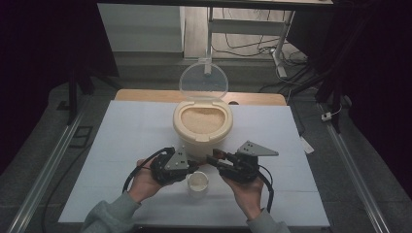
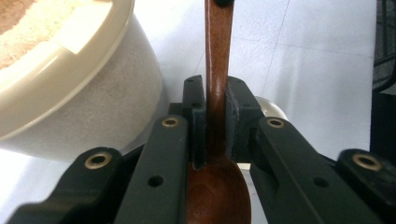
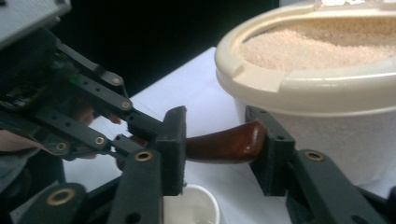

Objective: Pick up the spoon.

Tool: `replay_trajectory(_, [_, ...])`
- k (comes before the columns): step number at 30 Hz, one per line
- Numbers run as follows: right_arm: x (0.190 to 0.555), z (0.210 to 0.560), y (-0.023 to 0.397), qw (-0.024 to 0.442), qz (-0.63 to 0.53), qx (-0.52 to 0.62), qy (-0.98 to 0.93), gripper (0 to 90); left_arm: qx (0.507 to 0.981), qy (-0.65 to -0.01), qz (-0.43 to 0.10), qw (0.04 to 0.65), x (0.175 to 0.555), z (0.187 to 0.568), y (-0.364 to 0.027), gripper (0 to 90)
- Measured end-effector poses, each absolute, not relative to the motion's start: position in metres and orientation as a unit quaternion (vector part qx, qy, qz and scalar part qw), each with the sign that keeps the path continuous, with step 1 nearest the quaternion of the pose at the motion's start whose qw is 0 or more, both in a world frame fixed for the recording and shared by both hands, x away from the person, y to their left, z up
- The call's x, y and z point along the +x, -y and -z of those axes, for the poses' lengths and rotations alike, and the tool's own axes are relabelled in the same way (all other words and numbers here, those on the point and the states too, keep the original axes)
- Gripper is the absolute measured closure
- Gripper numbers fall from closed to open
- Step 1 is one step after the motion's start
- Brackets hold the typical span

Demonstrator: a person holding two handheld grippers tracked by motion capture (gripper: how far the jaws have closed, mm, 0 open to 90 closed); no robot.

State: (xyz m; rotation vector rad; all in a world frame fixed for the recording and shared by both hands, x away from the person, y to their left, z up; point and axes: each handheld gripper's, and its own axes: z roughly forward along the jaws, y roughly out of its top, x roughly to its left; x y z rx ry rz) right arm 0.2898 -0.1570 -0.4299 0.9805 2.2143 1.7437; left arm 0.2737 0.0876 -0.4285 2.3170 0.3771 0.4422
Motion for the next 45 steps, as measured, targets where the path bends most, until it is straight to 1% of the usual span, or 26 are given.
replay_trajectory(9, [0.286, 0.424, 0.158, 0.051, -0.620, 0.293, -0.726, 82.3, 0.904, -0.138, -0.185, 0.360, 0.272, 0.430, -0.084, 79.1])
replay_trajectory(17, [0.284, 0.422, 0.159, 0.056, -0.632, 0.277, -0.721, 83.2, 0.899, -0.138, -0.189, 0.371, 0.271, 0.427, -0.086, 78.2])
replay_trajectory(20, [0.283, 0.421, 0.160, 0.060, -0.637, 0.275, -0.718, 83.3, 0.892, -0.147, -0.189, 0.383, 0.271, 0.427, -0.087, 76.8])
replay_trajectory(21, [0.283, 0.421, 0.160, 0.061, -0.639, 0.274, -0.716, 83.3, 0.889, -0.153, -0.189, 0.388, 0.271, 0.427, -0.088, 75.3])
replay_trajectory(22, [0.283, 0.421, 0.161, 0.063, -0.642, 0.273, -0.714, 83.3, 0.885, -0.162, -0.192, 0.393, 0.270, 0.426, -0.089, 70.2])
replay_trajectory(23, [0.283, 0.419, 0.163, 0.066, -0.647, 0.272, -0.709, 83.3, 0.875, -0.179, -0.195, 0.406, 0.269, 0.426, -0.093, 55.7])
replay_trajectory(24, [0.284, 0.418, 0.165, 0.063, -0.651, 0.272, -0.706, 83.3, 0.875, -0.179, -0.195, 0.406, 0.269, 0.426, -0.093, 50.3])
replay_trajectory(25, [0.284, 0.417, 0.167, 0.063, -0.652, 0.275, -0.704, 83.3, 0.862, -0.197, -0.199, 0.422, 0.265, 0.427, -0.100, 45.9])
replay_trajectory(29, [0.286, 0.416, 0.175, 0.067, -0.659, 0.279, -0.695, 83.3, 0.849, -0.222, -0.201, 0.435, 0.261, 0.428, -0.112, 33.2])
replay_trajectory(30, [0.286, 0.415, 0.176, 0.068, -0.661, 0.280, -0.693, 83.3, 0.841, -0.240, -0.193, 0.444, 0.259, 0.430, -0.121, 31.6])
replay_trajectory(35, [0.287, 0.413, 0.183, 0.075, -0.665, 0.281, -0.688, 83.2, 0.832, -0.269, -0.181, 0.450, 0.257, 0.436, -0.140, 26.7])
replay_trajectory(41, [0.288, 0.411, 0.190, 0.083, -0.669, 0.280, -0.684, 83.3, 0.827, -0.298, -0.176, 0.443, 0.252, 0.451, -0.164, 24.8])
replay_trajectory(45, [0.287, 0.408, 0.194, 0.090, -0.671, 0.279, -0.681, 83.2, 0.822, -0.312, -0.181, 0.441, 0.245, 0.462, -0.181, 24.3])
